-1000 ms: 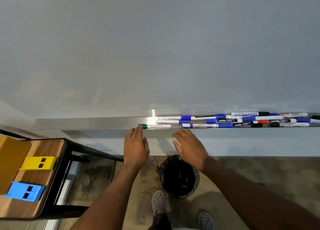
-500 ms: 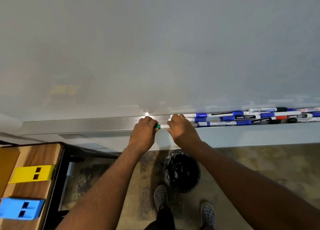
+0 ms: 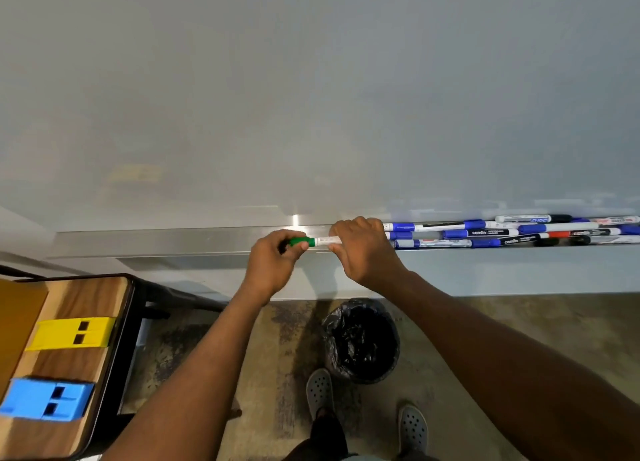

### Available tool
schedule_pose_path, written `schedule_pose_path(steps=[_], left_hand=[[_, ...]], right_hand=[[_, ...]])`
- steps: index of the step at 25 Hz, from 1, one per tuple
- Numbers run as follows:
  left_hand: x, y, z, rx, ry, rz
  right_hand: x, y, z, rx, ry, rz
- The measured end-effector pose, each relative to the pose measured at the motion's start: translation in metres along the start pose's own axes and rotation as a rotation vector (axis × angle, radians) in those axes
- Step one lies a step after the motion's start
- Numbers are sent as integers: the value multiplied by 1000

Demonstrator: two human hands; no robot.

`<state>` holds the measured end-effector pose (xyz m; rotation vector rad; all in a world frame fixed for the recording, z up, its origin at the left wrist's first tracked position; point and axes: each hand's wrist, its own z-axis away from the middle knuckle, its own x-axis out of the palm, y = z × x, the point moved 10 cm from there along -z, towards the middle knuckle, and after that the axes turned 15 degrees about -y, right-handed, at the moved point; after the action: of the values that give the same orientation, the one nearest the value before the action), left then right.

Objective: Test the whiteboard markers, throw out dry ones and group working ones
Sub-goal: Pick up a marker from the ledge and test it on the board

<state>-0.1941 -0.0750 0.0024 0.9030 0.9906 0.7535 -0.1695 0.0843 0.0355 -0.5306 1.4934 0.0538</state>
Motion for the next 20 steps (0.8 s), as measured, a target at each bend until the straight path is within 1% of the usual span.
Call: schedule_pose_path(steps=[2,3,4,5,6,7,8,9,10,11,13,14,15,16,18,20], left_hand=[[12,-8,9,-94,-58,555],[23,-4,14,-119,-88,765],[36,2,18,-144,-114,940],[47,9,22,-171,-128,1077],[61,17,25,-193,-131,1182],[77,29,31,-199,-143,1249],[92,42,35,-188,-175,1266],[110,56,40,-166,-230,1226],[129,69,46,-141,-294,1131],[149,82,51,-122,-347,991],[176,93,58,-124,-348,667],[185,96,61,-146,-316,538],[194,96,63,-181,-289,466],[206,97,66,-221,-275,455],[229,97,69,-281,-219,528],[242,95,69,-301,-94,564]], right_hand=[[-18,4,9,70,-70,-160],[-27,13,16,151,-105,-319],[-35,22,25,233,-122,-566],[-40,29,35,285,-106,-896],[-45,35,48,303,-71,-1221],[-50,37,60,282,-46,-1459],[-54,38,71,246,-46,-1556],[-58,40,83,225,-52,-1541],[-59,41,94,226,-50,-1494],[-60,48,105,265,-24,-1448],[-61,66,127,375,48,-1418],[-64,75,137,410,63,-1407],[-67,80,146,430,58,-1394],[-68,85,156,440,45,-1381],[-66,91,171,458,1,-1346],[-62,95,184,485,-8,-1394]])
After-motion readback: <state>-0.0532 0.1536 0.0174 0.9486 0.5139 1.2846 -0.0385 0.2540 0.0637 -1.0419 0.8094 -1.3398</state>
